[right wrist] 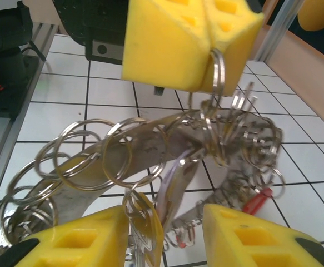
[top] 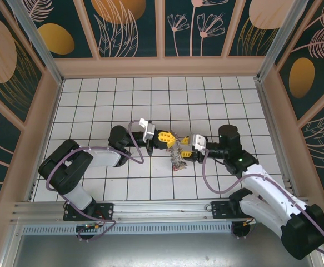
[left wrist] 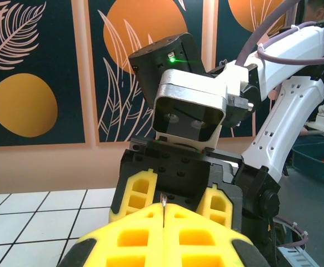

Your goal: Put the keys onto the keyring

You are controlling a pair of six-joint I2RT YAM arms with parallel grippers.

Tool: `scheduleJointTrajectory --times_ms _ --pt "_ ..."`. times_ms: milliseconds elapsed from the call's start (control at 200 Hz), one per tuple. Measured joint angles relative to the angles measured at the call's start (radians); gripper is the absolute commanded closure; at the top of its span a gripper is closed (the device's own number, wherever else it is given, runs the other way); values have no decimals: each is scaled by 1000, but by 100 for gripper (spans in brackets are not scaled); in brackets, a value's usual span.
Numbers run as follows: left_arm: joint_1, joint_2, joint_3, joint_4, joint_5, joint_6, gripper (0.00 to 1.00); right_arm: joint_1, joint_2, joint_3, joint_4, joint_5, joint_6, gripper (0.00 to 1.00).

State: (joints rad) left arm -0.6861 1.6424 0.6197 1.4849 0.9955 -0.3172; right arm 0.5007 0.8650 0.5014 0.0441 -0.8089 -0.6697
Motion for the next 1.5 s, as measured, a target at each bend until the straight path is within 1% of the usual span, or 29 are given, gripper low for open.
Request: scheduleJointTrajectory --times_ms 145,330,556,611,706,796,866,1106,1226,1266,1326,1501 --pt "0 0 0 1 0 -3 100 32 0 -37 59 8 42 59" --pt "0 -6 0 4 0 -3 100 50 -16 -41 40 34 36 51" --pt "0 -24 0 7 1 -3 100 -49 -115 -42 0 15 23 50" --pt "0 -27 0 7 2 -3 100 -62 -118 -42 0 6 23 52" --pt "0 -28 0 7 5 -3 100 -63 -105 -42 6 -3 24 60" --pt "0 -28 0 7 12 -3 100 -63 -72 -42 29 -4 33 61" --pt "0 -28 0 6 16 -3 100 -63 -40 -42 45 -4 32 65" --pt "0 -28 0 7 19 -3 100 -77 -6 -39 48 -3 12 65" --pt "0 -28 0 7 19 -3 100 -89 -5 -33 53 -4 -3 63" --pt "0 -28 0 7 19 -3 100 -86 2 -29 55 -9 -5 60" --pt "0 -28 0 7 19 -3 100 -70 14 -23 58 -13 -12 59" --pt "0 -28 0 7 17 -3 100 19 19 -27 116 -14 19 55"
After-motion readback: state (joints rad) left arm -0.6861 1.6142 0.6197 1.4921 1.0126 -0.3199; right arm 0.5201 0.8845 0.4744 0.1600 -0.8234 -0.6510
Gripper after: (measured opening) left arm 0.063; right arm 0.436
